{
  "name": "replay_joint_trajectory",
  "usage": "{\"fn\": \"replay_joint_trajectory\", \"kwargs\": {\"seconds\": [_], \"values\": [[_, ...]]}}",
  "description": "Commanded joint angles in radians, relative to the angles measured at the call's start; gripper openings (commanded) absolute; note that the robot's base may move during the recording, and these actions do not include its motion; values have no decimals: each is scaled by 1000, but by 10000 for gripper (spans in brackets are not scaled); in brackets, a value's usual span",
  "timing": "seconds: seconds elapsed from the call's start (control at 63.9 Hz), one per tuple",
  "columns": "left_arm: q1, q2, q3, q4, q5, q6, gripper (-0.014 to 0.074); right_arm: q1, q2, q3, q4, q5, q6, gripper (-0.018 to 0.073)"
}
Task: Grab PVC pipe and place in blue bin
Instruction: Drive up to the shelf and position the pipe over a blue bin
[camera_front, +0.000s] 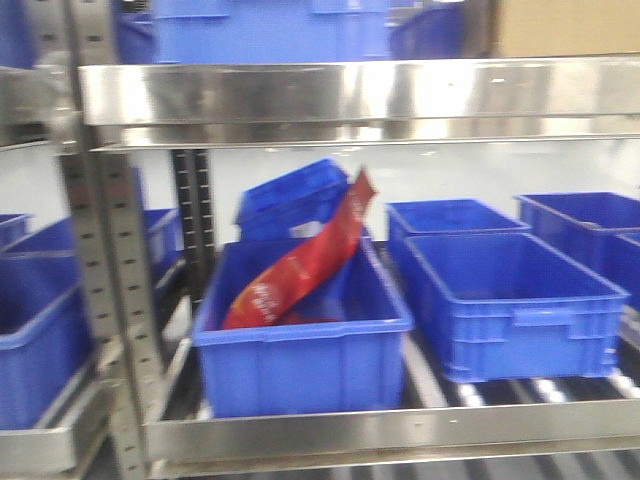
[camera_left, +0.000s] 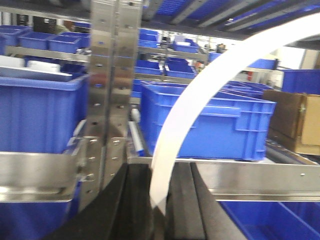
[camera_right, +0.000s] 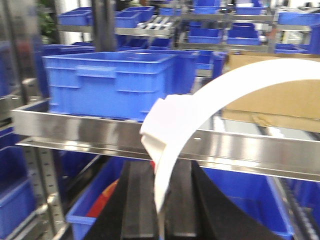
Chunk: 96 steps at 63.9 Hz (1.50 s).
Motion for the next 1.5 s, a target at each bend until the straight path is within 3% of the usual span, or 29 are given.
{"fn": "replay_joint_trajectory", "kwargs": {"seconds": [0.0,1.488], "values": [[6,-7,-9,-2,-28,-4,-111,2,0,1,-5,-25,-6,-161],[6,-7,-9,-2,-28,-4,-111,2,0,1,-5,-25,-6,-161]]}}
